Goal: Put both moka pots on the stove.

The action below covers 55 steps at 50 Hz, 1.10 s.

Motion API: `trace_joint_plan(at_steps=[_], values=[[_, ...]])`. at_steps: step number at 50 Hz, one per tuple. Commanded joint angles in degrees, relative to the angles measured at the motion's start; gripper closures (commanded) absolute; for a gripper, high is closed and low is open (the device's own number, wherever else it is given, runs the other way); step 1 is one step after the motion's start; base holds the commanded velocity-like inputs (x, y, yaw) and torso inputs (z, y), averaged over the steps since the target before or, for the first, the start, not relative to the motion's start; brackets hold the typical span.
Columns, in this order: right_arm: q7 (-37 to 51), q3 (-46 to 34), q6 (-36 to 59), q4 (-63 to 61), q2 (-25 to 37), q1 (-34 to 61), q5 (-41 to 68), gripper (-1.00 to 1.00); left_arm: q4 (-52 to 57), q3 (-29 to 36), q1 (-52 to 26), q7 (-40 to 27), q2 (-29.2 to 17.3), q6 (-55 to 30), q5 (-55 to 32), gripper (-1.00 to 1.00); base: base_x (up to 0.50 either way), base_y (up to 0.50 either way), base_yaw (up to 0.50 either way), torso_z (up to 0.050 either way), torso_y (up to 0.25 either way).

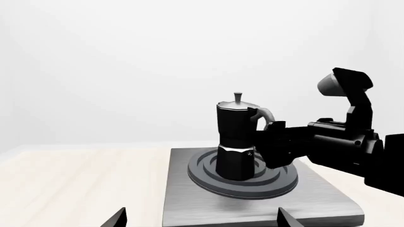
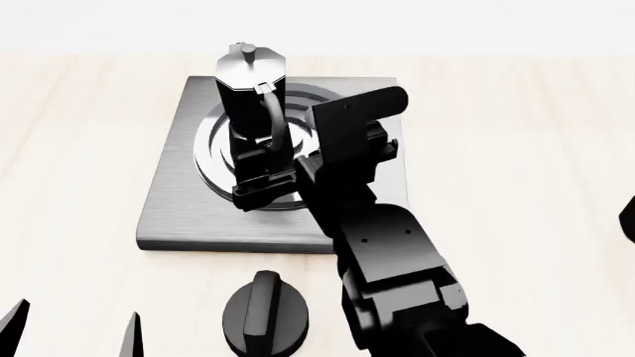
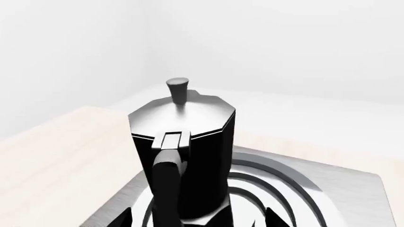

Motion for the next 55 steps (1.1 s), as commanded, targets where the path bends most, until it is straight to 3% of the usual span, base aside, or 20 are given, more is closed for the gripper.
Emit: trace_joint_plan(at_steps=[1,4,9,21,36,55], values=[[9.22,-1.49,-3.10,-21.64,12.89,-0.50,-3.22,-1.00,-0.32,0.12,-0.18,-0.16,0.00,0.08,-0.01,-1.00,0.00,0.00,0.00,0.000,0.000],[17.19,-3.59,-6.53,-42.08,24.75,-0.05,-8.21,-1.00,-0.73,0.28,-0.31,-0.08,0.08,0.29,0.09,-1.00,0.00,0.00,0.00,0.000,0.000],[24.06,-5.68,-8.05,-56.67,34.14,0.78,-14.10,-1.00,-0.72,0.57,-0.27,-0.11,0.16,0.30,0.18,-1.00,0.00,0.00,0.00,0.000,0.000],[25.64,-4.44,-6.84,-69.56,45.83,2.59,-10.46,-1.00,-0.56,0.33,-0.27,-0.37,-0.09,0.41,-0.09,-1.00,0.00,0.00,0.00,0.000,0.000],[27.55,-4.03,-4.66,-70.54,58.46,4.78,-11.62,-1.00,-0.58,0.46,-0.38,-0.59,-0.16,0.36,-0.29,-1.00,0.00,0.00,0.00,0.000,0.000],[24.25,-2.92,-1.07,-64.64,66.56,6.35,-7.18,-1.00,-0.17,0.36,-0.28,-0.93,-0.53,0.23,-0.67,-1.00,0.00,0.00,0.00,0.000,0.000]])
